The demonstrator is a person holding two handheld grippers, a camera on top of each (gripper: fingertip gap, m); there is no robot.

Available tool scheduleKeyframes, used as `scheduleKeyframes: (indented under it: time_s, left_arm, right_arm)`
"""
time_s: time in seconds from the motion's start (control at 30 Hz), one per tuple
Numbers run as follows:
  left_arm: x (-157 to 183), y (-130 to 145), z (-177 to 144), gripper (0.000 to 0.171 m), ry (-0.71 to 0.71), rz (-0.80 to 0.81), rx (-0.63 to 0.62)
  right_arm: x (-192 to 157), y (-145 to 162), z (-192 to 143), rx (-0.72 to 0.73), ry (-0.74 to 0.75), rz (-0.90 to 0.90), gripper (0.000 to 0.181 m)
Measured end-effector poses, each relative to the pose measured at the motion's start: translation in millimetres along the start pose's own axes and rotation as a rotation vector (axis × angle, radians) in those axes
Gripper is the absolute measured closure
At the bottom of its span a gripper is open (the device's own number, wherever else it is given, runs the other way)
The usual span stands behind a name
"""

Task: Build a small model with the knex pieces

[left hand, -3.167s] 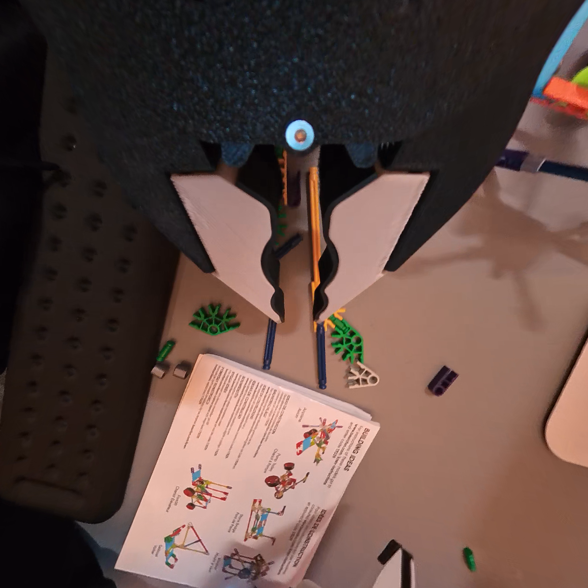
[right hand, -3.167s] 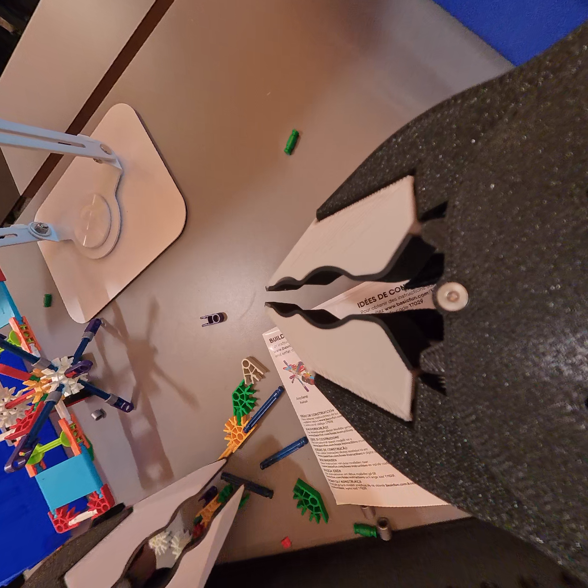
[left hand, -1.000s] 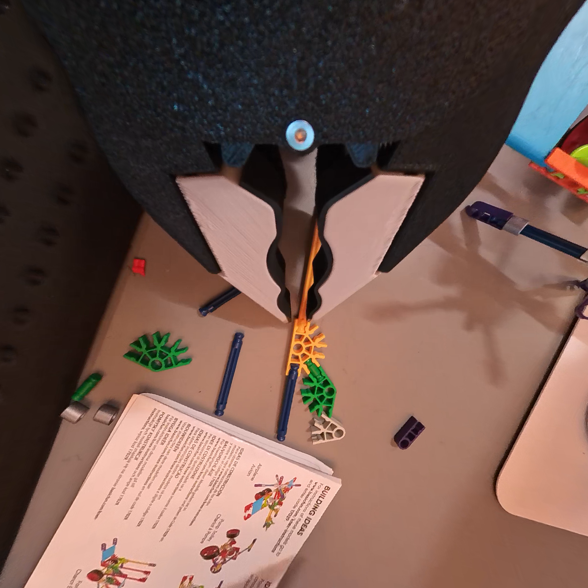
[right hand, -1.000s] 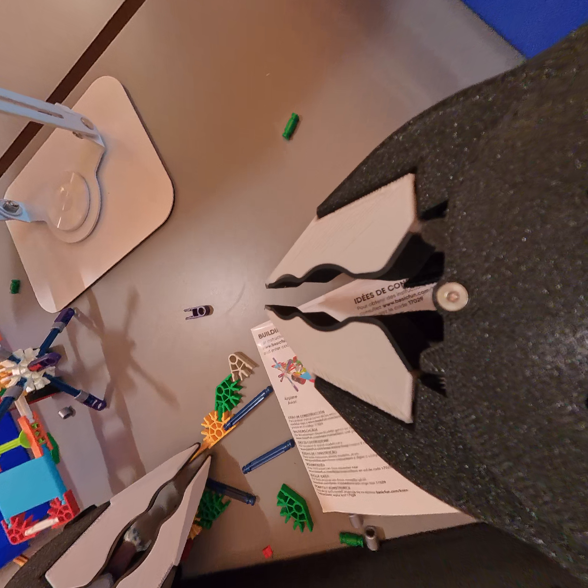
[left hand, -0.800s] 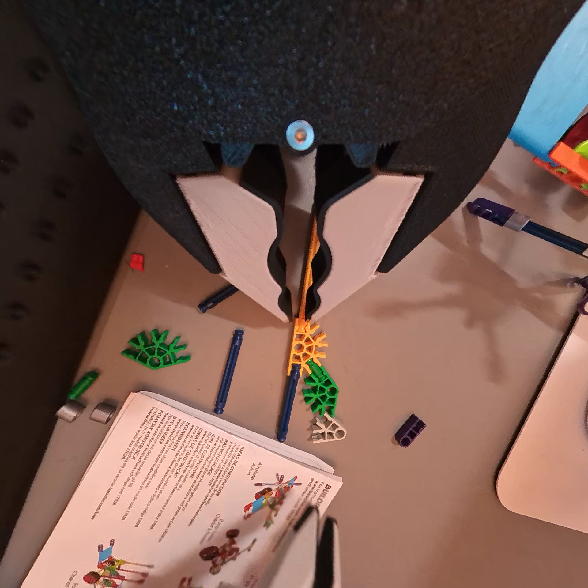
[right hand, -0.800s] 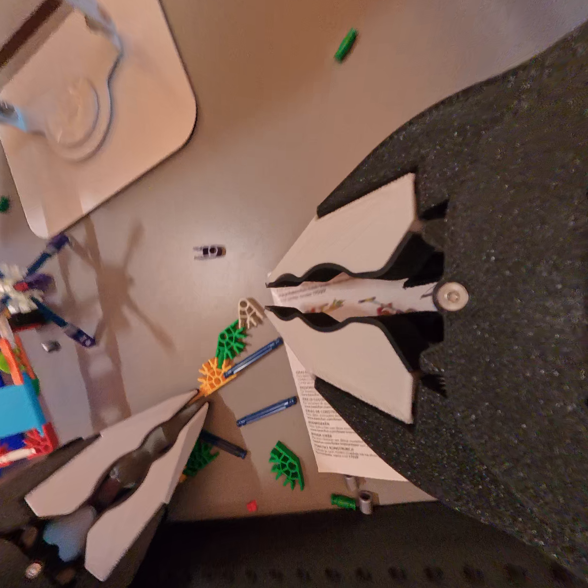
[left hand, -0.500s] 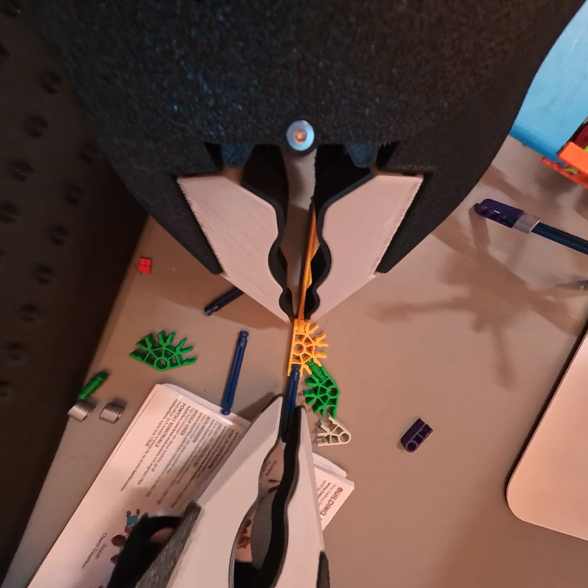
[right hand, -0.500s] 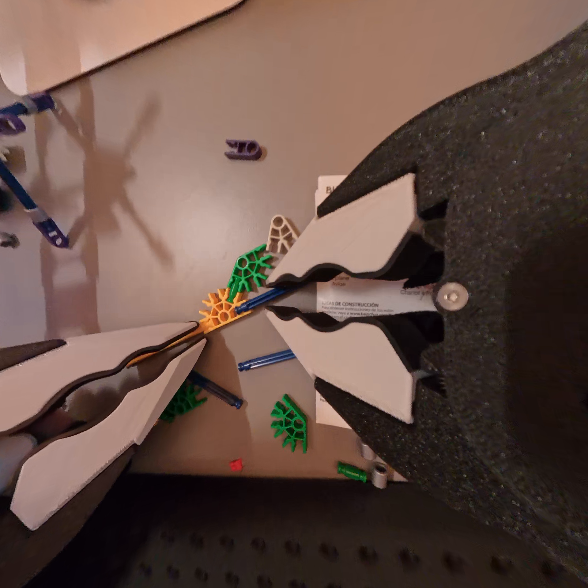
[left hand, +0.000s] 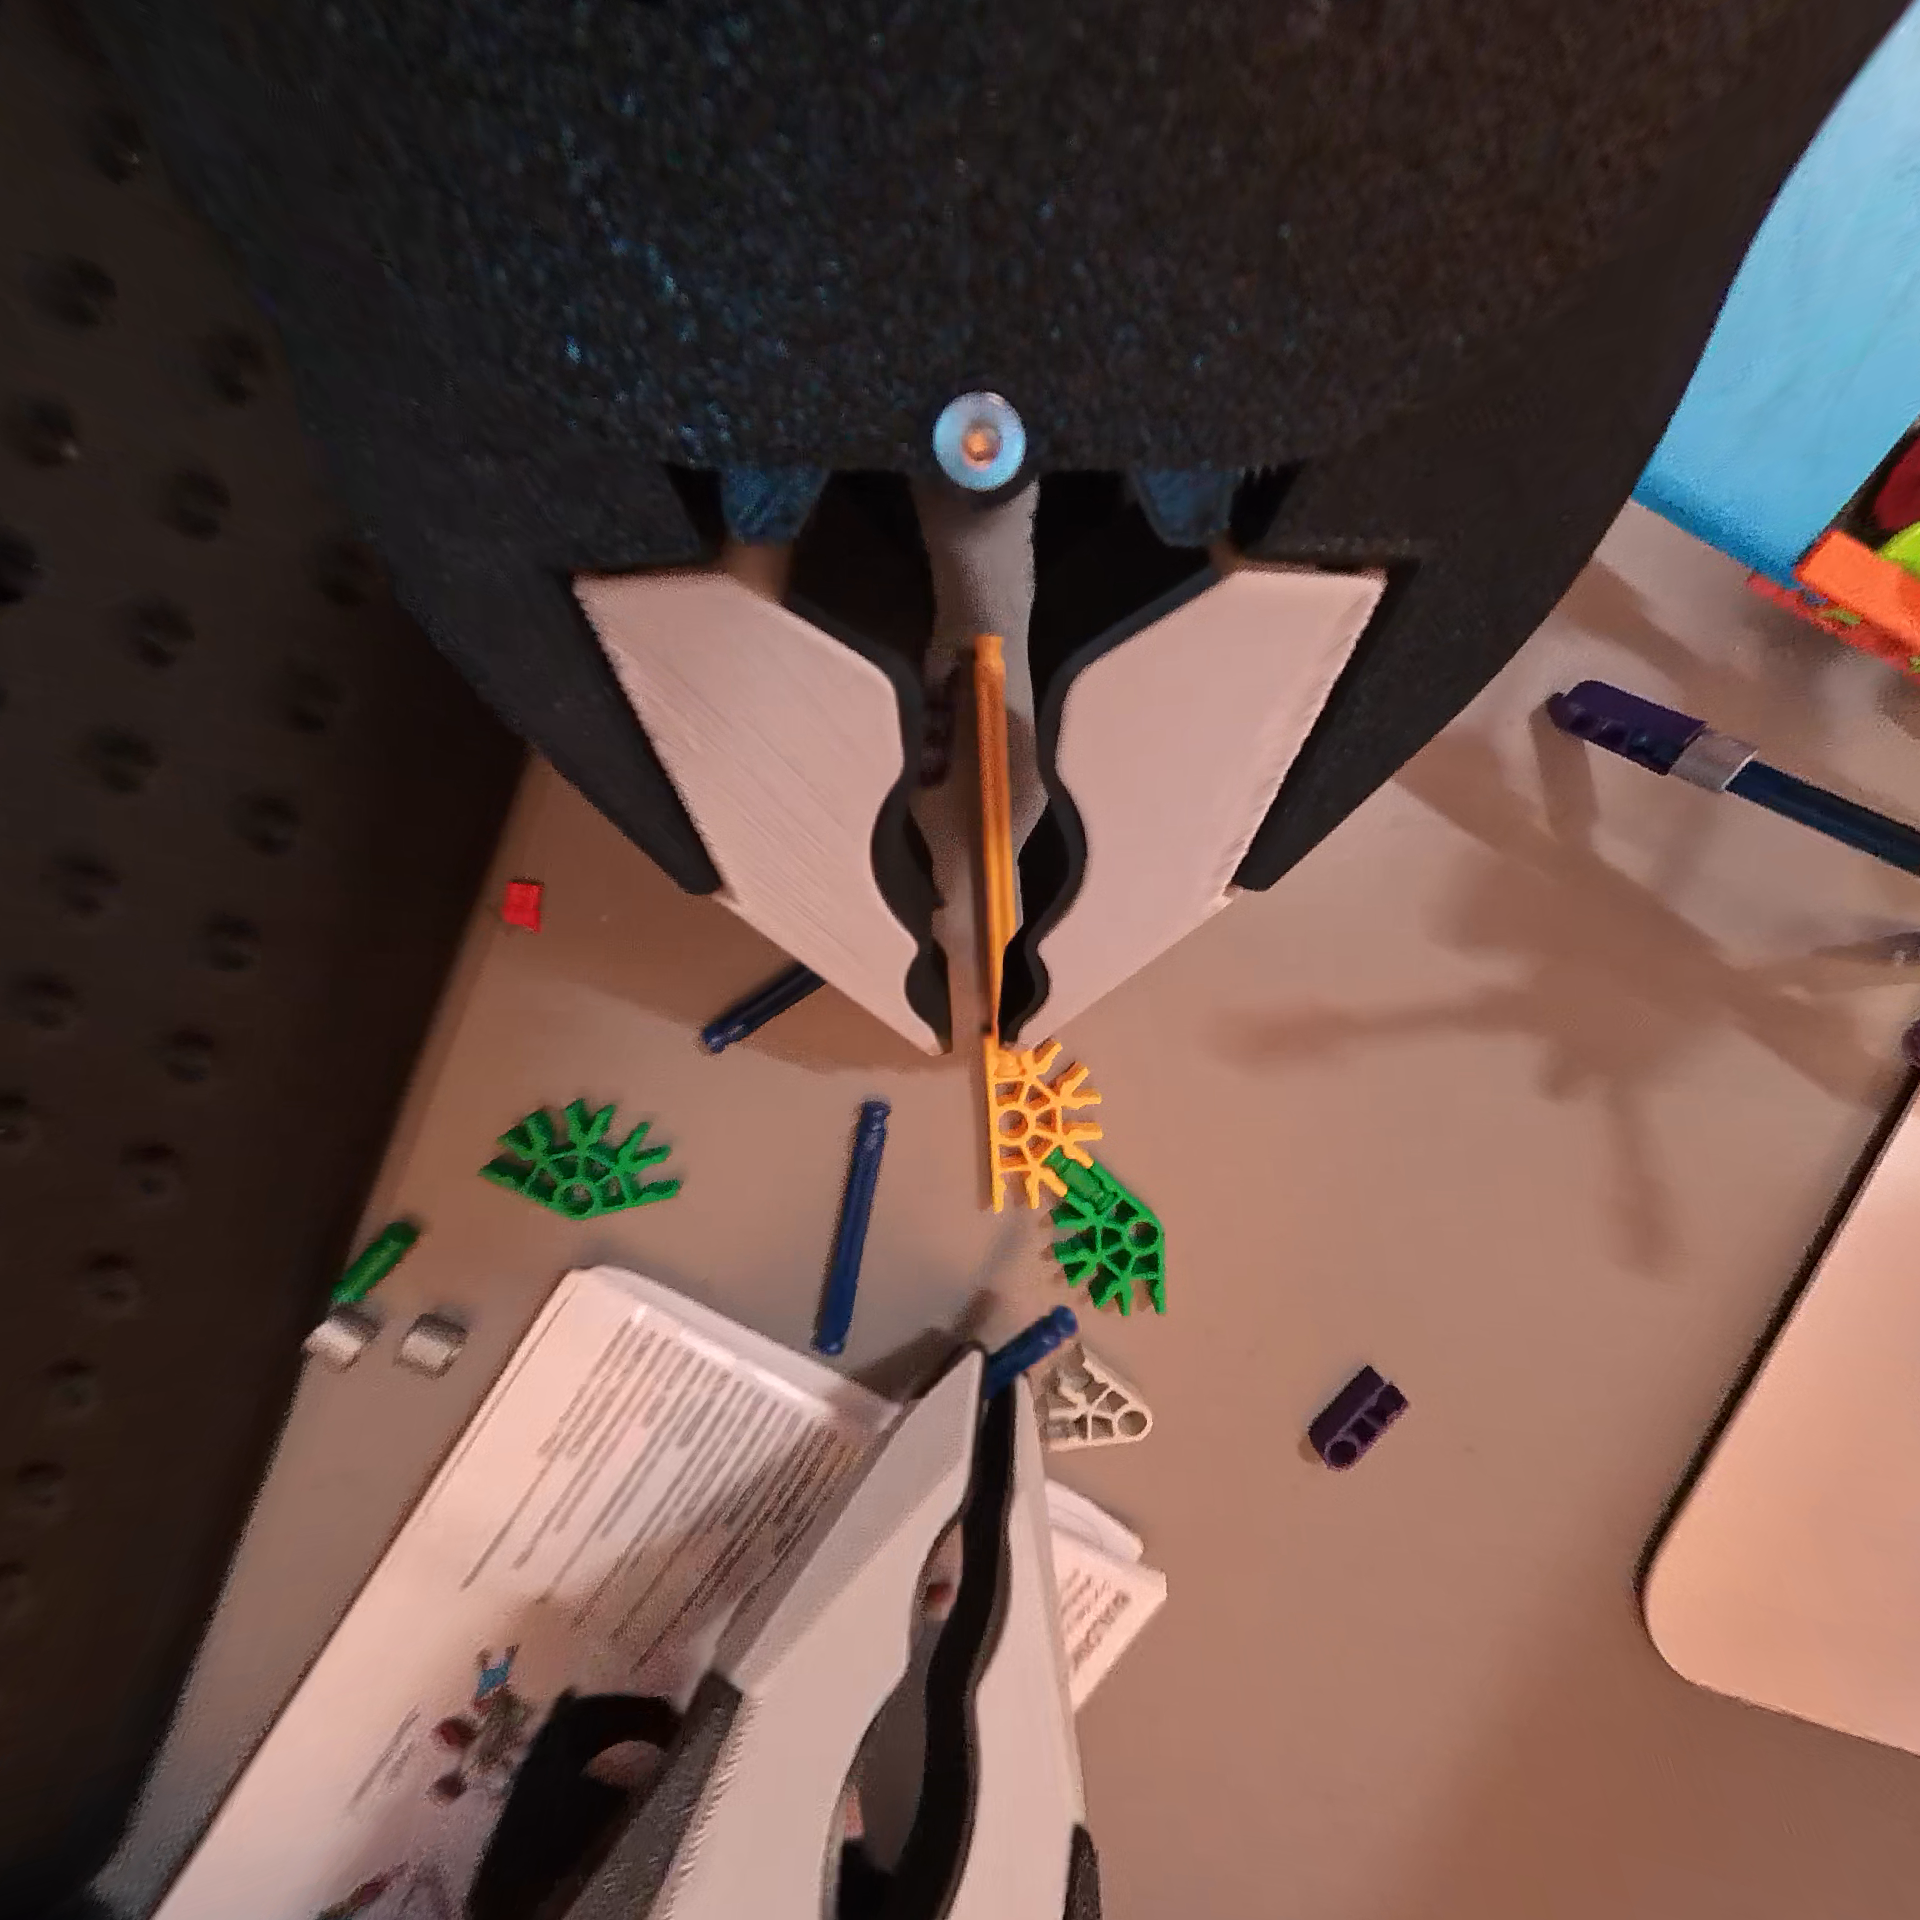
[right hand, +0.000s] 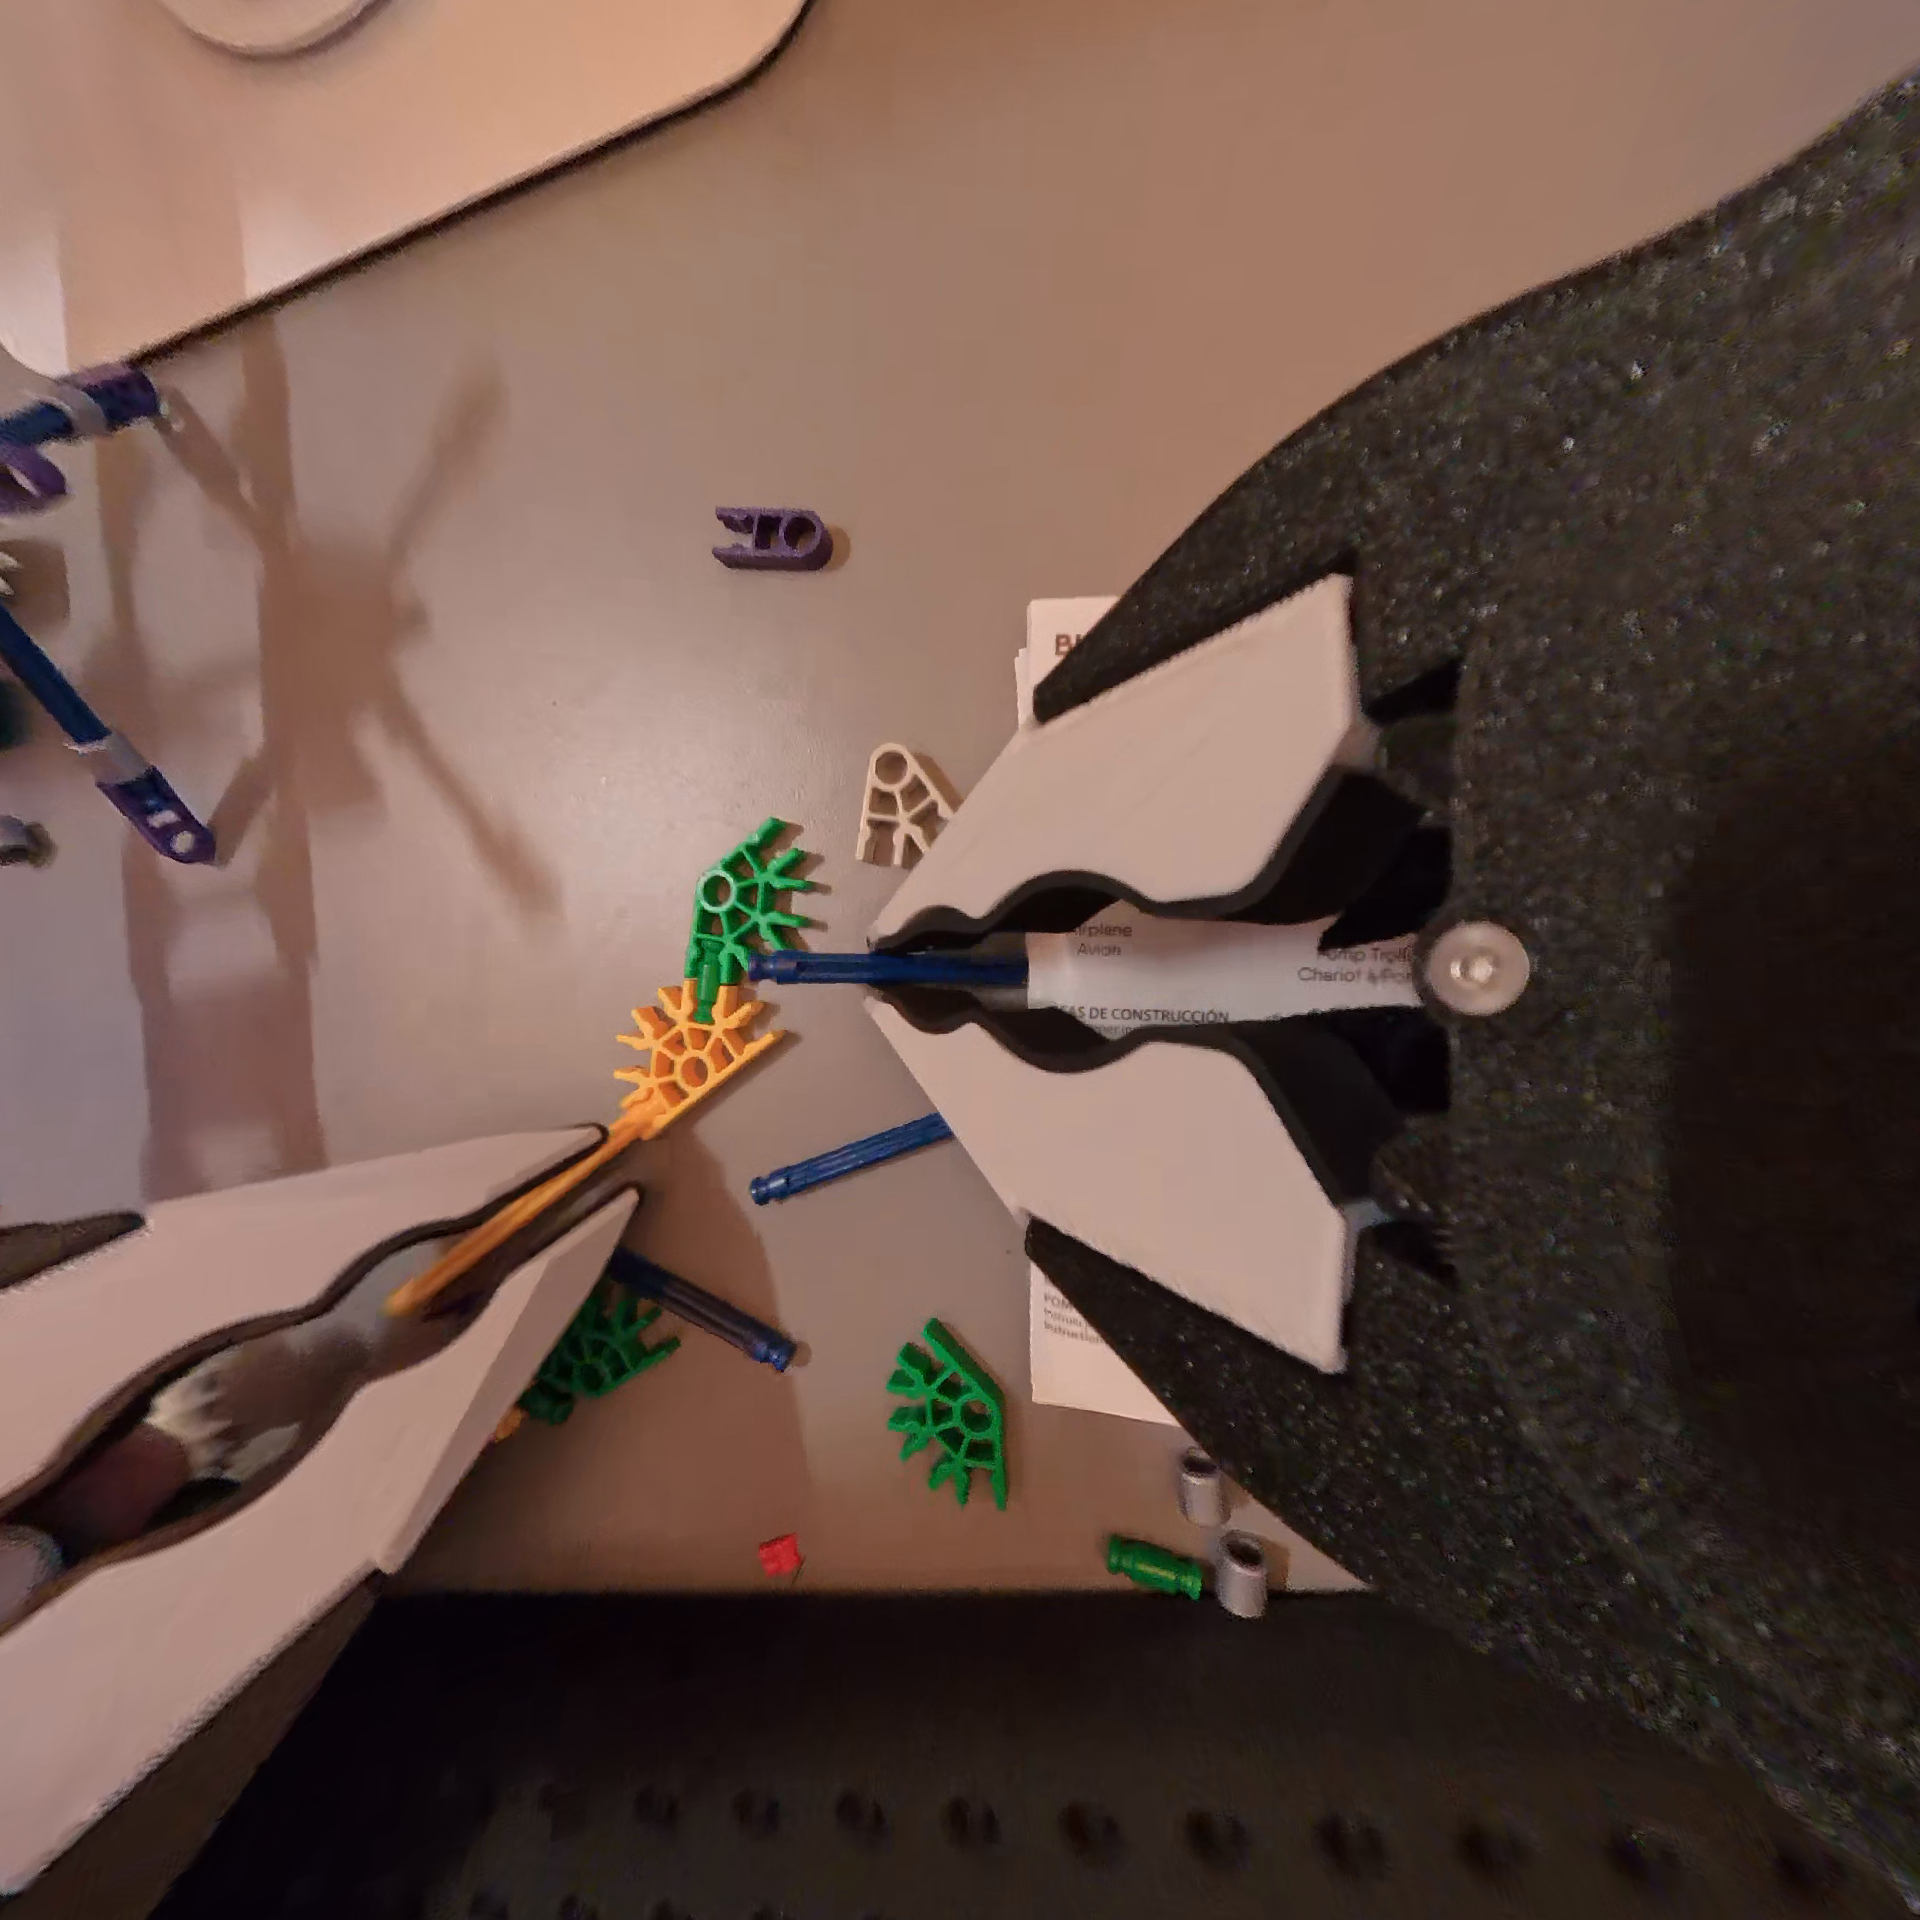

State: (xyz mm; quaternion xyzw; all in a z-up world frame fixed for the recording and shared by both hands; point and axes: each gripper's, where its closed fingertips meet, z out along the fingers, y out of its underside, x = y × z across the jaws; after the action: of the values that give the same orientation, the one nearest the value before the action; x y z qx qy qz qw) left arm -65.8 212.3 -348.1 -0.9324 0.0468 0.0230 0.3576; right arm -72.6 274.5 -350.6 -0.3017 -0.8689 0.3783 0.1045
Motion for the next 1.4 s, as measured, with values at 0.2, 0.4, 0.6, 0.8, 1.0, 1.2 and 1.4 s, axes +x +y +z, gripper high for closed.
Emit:
scheduleKeyframes:
  time_s: [0.2,0.4,0.6,0.8,1.0,1.2,1.4]
  left_arm:
    - [-1.6,7.1,-29.4,0.156,-0.009,-0.056,0.032]
    - [1.2,36.0,-38.8,0.155,-0.019,-0.084,-0.054]
    - [3.4,44.5,-29.5,0.157,-0.02,-0.095,-0.089]
    - [3.8,41.0,-26.3,0.162,-0.009,-0.105,-0.077]
    - [4.0,40.0,-24.6,0.171,-0.009,-0.096,-0.076]
    - [3.9,39.0,-23.9,0.171,-0.03,-0.078,-0.074]
    - [1.7,35.7,-25.3,0.171,-0.077,-0.038,-0.063]
  right_arm:
    - [8.7,-0.3,-15.9,0.029,0.018,0.025,0.176]
    - [-15.1,-0.2,-20.5,0.022,-0.077,-0.028,0.176]
    - [-46.3,8.8,-12.6,-0.042,-0.182,-0.112,0.157]
    - [9.3,-32.2,-76.7,0.264,0.016,0.04,0.149]
    - [55.9,-30.9,-123.0,0.408,0.196,0.189,0.154]
    - [60.9,-24.9,-117.4,0.372,0.222,0.201,0.154]
    - [62.0,-22.8,-114.3,0.357,0.232,0.199,0.154]
